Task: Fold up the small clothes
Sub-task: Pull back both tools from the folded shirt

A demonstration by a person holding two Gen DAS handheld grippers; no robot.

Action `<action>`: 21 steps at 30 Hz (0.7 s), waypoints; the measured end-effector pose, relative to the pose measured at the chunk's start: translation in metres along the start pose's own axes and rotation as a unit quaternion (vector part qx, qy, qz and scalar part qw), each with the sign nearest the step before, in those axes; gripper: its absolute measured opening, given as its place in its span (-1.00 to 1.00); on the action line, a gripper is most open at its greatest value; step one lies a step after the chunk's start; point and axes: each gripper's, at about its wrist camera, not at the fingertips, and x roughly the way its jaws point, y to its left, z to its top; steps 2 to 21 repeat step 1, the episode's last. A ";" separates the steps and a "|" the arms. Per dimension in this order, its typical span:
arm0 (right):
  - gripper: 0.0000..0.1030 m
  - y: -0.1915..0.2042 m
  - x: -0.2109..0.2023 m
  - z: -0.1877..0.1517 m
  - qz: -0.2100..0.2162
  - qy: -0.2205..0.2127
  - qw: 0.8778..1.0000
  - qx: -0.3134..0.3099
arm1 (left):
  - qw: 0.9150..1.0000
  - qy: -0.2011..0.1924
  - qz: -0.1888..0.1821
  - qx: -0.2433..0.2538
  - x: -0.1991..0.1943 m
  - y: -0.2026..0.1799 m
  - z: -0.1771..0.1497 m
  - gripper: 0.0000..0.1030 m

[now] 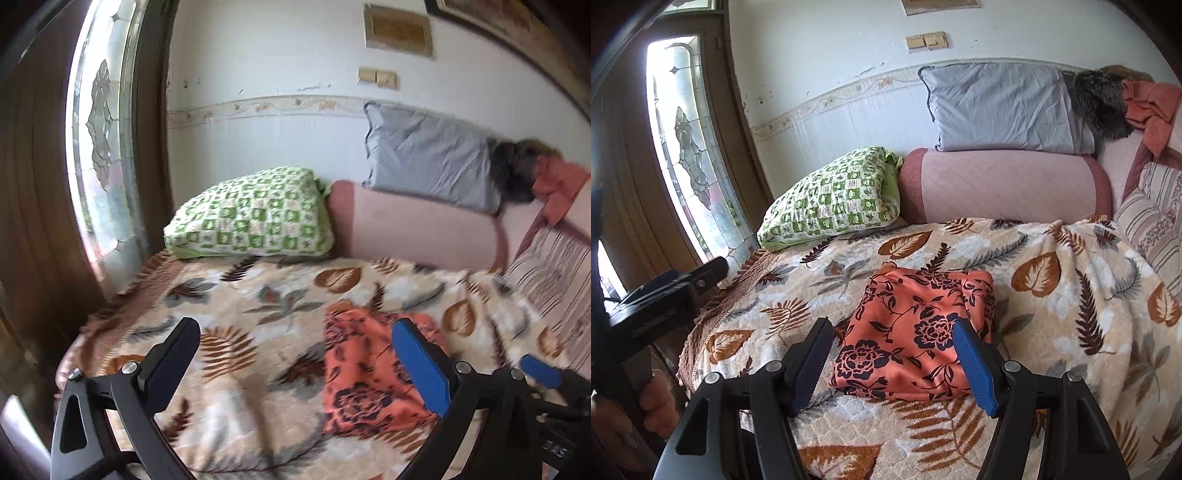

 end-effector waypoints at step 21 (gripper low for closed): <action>0.38 -0.006 0.002 0.002 -0.011 -0.001 1.000 -0.002 | 1.000 0.011 0.001 -0.006 0.007 0.004 0.001 1.00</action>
